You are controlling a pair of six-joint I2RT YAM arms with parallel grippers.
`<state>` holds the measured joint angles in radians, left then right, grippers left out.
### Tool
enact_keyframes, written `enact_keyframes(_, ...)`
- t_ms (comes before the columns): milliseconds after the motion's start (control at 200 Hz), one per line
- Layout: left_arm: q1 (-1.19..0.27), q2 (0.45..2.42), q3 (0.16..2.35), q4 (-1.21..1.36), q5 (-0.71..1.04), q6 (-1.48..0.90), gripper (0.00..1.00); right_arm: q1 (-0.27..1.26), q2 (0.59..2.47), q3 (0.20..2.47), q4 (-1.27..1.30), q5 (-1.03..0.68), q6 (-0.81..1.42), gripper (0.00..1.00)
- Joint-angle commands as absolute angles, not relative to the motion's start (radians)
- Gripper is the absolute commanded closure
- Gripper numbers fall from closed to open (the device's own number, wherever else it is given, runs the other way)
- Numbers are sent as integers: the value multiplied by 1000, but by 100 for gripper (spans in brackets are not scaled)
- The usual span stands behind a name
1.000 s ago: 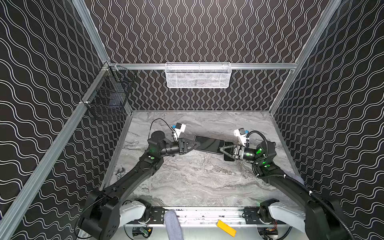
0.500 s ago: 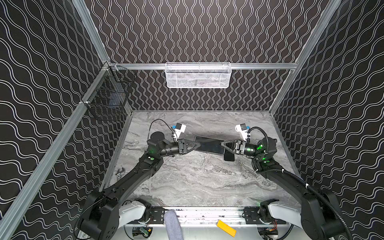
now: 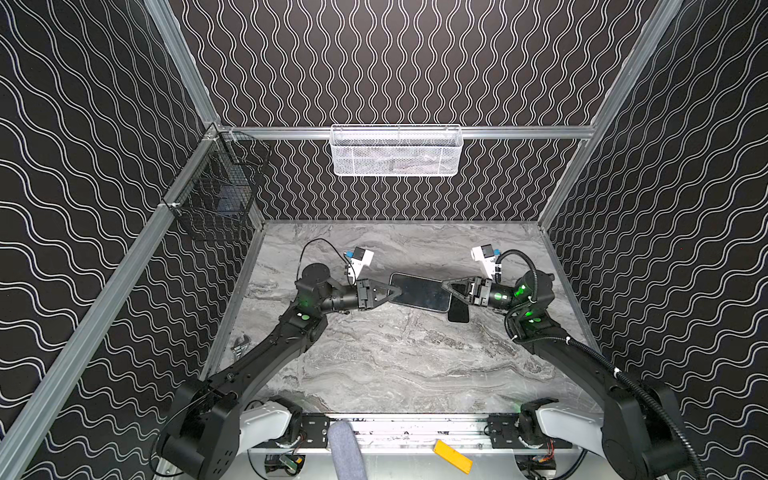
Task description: Put the phone into the phone case
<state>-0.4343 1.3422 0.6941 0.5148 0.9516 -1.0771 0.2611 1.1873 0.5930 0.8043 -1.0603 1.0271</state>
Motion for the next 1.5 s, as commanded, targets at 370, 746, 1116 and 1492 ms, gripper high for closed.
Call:
enact_keyframes(370, -434, 1346, 706, 456, 936, -1078, 100, 261, 1146, 631, 705, -1051, 882, 76)
enact_keyframes(746, -433, 1338, 726, 435, 921, -1065, 100, 255, 1086, 532, 794, -1060, 969, 46)
enact_keyframes(1116, -434, 1352, 721, 487, 911, -1099, 100, 255, 1104, 490, 903, -1087, 1047, 75)
enact_keyframes(1492, -434, 1338, 733, 454, 911, -1083, 100, 256, 1099, 495, 856, -1066, 1017, 81)
